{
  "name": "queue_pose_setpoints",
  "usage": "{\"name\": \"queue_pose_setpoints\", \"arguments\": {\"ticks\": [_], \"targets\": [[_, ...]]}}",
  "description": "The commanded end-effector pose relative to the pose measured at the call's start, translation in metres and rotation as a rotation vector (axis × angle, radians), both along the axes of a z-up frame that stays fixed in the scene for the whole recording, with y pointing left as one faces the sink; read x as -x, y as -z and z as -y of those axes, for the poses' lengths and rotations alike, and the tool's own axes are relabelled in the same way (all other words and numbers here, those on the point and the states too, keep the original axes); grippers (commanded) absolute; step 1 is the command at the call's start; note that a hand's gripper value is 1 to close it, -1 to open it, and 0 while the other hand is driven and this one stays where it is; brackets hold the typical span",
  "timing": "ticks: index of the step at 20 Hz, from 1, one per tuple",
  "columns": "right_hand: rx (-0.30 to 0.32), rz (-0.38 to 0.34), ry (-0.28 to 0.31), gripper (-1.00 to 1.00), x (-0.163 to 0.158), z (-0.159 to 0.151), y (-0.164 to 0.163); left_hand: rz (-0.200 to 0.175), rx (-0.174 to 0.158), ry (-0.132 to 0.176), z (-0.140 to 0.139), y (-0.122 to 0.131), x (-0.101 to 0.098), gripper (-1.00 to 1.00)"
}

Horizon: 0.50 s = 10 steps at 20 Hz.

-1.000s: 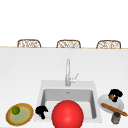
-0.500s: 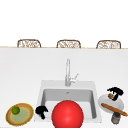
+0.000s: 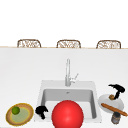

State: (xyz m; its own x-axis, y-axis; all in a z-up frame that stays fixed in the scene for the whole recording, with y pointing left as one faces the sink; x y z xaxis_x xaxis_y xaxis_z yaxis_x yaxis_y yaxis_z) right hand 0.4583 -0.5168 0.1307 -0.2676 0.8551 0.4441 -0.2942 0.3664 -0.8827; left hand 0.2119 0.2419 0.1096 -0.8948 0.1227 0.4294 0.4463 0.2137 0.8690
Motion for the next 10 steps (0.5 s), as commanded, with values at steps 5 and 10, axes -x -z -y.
{"name": "queue_pose_setpoints", "arguments": {"ticks": [5,10], "targets": [[0.044,-0.081,0.010,-1.00,0.011,-0.022,-0.042,0.000,0.000,0.000,0.000,0.000,0.000,0.00],[0.093,-0.123,0.051,-1.00,0.023,-0.051,-0.055,0.000,0.000,0.000,0.000,0.000,0.000,0.00]]}}
